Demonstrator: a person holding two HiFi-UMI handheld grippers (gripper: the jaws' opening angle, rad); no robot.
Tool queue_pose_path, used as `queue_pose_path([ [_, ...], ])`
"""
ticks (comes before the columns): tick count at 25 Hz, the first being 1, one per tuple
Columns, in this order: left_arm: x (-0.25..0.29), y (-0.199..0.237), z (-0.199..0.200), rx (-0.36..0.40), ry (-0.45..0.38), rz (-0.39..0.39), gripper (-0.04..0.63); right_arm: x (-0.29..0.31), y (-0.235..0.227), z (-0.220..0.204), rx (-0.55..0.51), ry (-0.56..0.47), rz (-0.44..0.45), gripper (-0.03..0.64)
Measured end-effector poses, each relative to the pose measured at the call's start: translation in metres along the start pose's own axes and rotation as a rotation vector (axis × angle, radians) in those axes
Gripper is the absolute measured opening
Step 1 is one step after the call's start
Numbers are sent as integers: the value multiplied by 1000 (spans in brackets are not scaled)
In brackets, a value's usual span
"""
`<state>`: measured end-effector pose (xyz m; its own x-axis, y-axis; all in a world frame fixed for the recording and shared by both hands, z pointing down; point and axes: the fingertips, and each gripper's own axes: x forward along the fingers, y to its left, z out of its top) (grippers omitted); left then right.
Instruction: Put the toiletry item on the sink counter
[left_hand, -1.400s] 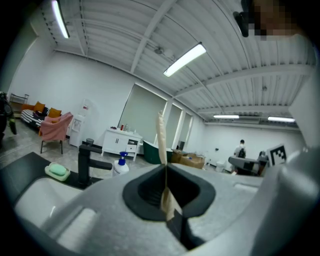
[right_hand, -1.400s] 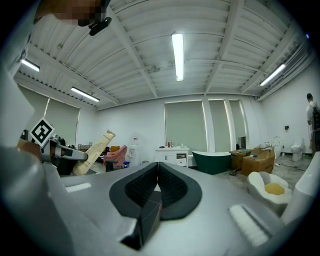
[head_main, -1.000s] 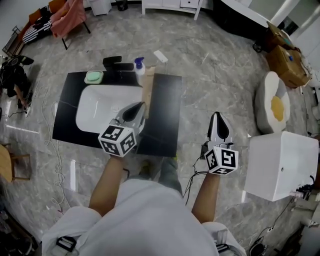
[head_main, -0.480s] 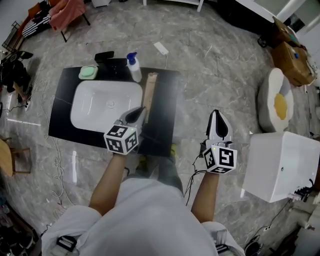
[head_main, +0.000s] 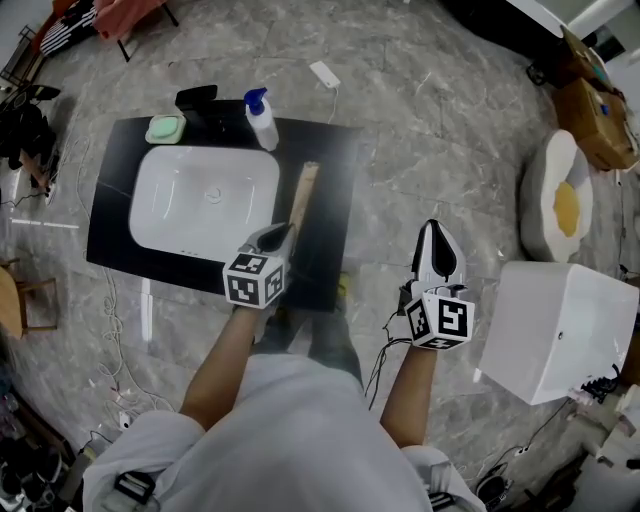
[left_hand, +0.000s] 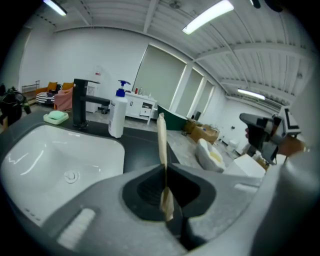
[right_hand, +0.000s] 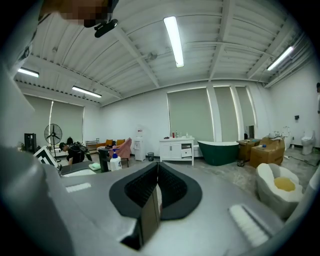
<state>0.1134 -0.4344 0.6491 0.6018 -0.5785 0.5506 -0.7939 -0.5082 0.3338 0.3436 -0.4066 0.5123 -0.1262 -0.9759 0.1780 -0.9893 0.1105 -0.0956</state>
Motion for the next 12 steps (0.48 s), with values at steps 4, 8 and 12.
queue_pose_path([
  [4,17,9,-17,-19,50,26,11,10,-5,-15,10,27,6,3],
  [8,31,17,-32,-21,98,49,12,17,-12,-27,14,50,4,3],
  [12,44,22,-44,-45,130,63,14,20,-23,-35,16,67,-7,3],
])
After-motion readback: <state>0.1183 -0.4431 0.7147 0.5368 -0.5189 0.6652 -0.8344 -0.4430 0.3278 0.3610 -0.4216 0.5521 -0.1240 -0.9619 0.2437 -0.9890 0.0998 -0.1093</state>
